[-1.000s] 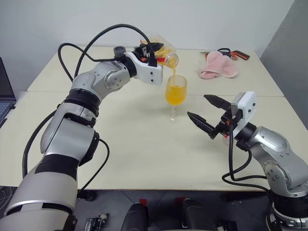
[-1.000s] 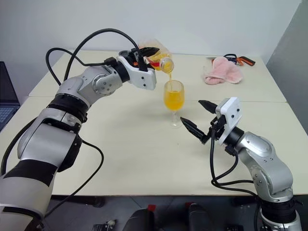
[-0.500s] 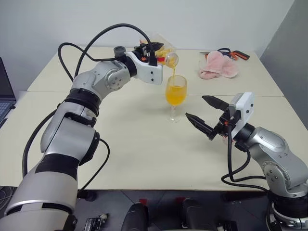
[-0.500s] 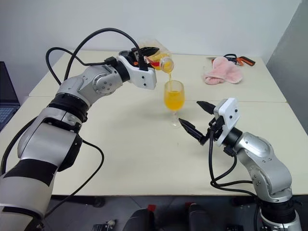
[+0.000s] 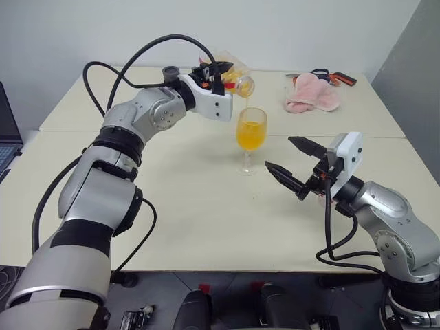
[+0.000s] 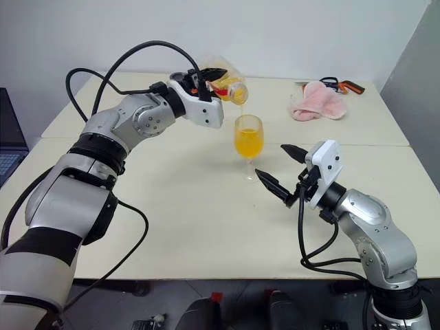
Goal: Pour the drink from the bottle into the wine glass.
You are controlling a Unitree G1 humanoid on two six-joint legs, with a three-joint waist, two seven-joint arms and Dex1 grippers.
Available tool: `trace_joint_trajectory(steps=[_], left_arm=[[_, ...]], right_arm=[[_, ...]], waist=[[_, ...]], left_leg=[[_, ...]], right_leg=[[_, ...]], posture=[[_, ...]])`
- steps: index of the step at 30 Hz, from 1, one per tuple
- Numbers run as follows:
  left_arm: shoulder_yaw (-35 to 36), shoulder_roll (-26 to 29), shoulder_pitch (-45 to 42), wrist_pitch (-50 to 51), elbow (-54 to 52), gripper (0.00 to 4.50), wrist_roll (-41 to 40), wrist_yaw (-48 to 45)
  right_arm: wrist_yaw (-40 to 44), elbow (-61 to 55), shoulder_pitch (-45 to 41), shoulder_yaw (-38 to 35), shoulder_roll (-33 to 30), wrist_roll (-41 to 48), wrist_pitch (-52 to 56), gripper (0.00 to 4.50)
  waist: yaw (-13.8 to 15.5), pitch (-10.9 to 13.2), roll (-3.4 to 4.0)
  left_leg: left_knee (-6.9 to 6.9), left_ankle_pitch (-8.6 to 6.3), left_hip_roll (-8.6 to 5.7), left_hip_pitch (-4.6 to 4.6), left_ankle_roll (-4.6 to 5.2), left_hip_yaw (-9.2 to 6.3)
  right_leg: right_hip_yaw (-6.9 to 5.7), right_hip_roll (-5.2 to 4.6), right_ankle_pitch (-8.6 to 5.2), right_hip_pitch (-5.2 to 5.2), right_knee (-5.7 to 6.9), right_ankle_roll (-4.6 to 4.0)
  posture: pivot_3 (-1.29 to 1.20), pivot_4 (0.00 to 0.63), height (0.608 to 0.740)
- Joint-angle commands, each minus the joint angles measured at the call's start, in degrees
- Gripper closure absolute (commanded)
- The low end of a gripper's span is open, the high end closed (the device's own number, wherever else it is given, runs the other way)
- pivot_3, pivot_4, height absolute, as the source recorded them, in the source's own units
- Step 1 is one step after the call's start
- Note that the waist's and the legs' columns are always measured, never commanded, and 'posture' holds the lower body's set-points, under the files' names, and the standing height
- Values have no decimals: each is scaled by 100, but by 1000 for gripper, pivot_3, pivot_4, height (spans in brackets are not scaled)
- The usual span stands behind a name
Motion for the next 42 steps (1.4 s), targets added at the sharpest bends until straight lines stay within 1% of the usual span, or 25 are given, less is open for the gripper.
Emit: trace_joint_trajectory(steps=[1,5,7,8,9,11,14,17,19,21,25,31,36,42], left_arm=[[352,-44,-128,108,-28,2917,-499,-316],[473,-103,-68,215,-60,2917,-739,-572],[699,-217,-16,387,-49,2917,-1109,-879],[722,-232,-5,408,-77,2918,-1153,-947],[923,-335,46,576,-102,2918,-1474,-1225],[1143,-440,110,773,-168,2919,-1819,-1548],[1595,-588,239,1326,-377,2920,-2462,-2059],[1953,-606,431,1955,-717,2920,-2949,-2388],[2138,-552,619,2362,-1030,2920,-3161,-2515],[2404,-427,995,3020,-1553,2920,-3434,-2602],[2825,-261,1758,4396,-2737,2920,-3846,-2574],[3587,-124,2809,6337,-4384,2921,-4385,-2113],[4014,-157,3415,7333,-5256,2921,-4707,-1725],[4241,-196,3694,7932,-5471,2921,-4973,-1510]], right_arm=[[-15,-231,3,-28,-58,-12,-61,0],[-15,-216,-10,-7,-61,-91,-126,0],[-40,-200,-45,13,-34,-202,-238,0],[-41,-193,-61,21,-23,-237,-270,0],[-39,-201,-78,41,-11,-278,-305,0],[-30,-212,-95,73,-2,-321,-344,0],[29,-310,-145,157,-24,-254,-281,0],[171,-430,-197,254,-124,-93,-96,0],[241,-492,-241,313,-185,-29,-14,0],[358,-553,-372,451,-264,49,152,0],[587,-576,-629,752,-415,151,414,0],[676,-416,-992,1313,-432,38,872,0],[618,-180,-1225,1604,-354,-223,901,0],[592,23,-1510,1799,-139,-403,926,0]], waist=[[0,0,0],[0,0,0],[0,0,0],[0,0,0],[-1,0,0],[-2,0,0],[-5,0,0],[-14,0,0],[-16,0,1],[-26,-1,1],[-56,-2,3],[-13,-1,2],[8,-2,1],[10,-2,1]], left_leg=[[0,0,0,0,0,0],[0,0,0,0,0,0],[1,0,0,0,0,1],[2,0,0,0,0,0],[3,0,0,0,-1,0],[3,0,0,0,-1,0],[4,1,0,0,-2,0],[5,1,1,0,-2,-1],[5,1,1,1,-1,-1],[5,1,2,2,-1,-2],[7,1,6,7,-2,-5],[47,0,5,-6,0,-17],[73,-2,2,-2,2,-26],[79,-1,3,5,2,-34]], right_leg=[[0,0,0,0,0,0],[0,0,0,0,0,0],[1,0,0,1,0,0],[0,0,0,1,0,0],[0,0,0,0,1,0],[1,0,0,0,2,0],[0,0,0,0,2,0],[1,1,0,0,2,0],[1,1,0,0,2,0],[3,1,0,1,4,0],[4,3,0,1,14,0],[-3,1,0,1,34,0],[-5,-1,0,10,57,0],[-8,3,0,11,79,0]], posture=[[0,150,740],[0,150,740],[0,150,740],[0,150,740],[0,150,740],[0,150,740],[0,150,740],[0,150,740],[0,150,740],[0,150,740],[0,150,740],[0,150,740],[0,150,740],[0,150,740]])
